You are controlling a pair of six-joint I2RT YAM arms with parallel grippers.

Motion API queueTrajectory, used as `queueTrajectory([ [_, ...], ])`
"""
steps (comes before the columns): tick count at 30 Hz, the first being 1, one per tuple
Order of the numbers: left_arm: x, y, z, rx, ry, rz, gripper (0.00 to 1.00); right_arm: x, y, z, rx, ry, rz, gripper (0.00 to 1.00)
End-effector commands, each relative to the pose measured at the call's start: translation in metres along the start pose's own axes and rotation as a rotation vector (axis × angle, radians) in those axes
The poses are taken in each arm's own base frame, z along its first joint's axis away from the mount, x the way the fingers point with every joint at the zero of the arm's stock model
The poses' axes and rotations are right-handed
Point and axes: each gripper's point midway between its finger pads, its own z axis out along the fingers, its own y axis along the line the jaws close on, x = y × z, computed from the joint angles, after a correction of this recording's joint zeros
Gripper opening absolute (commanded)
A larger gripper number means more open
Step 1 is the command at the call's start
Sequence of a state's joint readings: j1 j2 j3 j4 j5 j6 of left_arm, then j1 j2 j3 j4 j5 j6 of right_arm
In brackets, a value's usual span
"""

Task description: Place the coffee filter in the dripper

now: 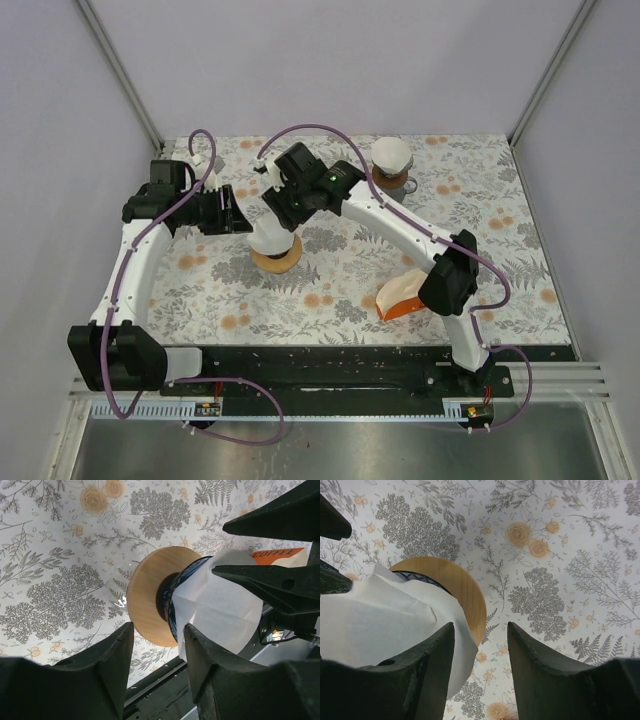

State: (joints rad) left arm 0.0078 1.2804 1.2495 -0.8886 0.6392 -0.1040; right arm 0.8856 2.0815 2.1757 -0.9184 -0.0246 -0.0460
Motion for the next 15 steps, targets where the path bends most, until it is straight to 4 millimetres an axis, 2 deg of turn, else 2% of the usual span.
queueTrajectory([
  [1,0.005,0.006,0.011,-0.018,0.019,0.046,0.49,-0.015,0.018,-0.004,-0.080,-0.083,0.006,0.54],
  [10,0.014,0.015,0.019,-0.040,0.054,0.045,0.48,-0.005,0.016,0.006,-0.072,-0.068,0.001,0.54],
  [15,0.005,0.012,0.014,-0.049,0.035,0.057,0.48,-0.008,0.017,0.002,-0.073,-0.078,-0.005,0.57],
])
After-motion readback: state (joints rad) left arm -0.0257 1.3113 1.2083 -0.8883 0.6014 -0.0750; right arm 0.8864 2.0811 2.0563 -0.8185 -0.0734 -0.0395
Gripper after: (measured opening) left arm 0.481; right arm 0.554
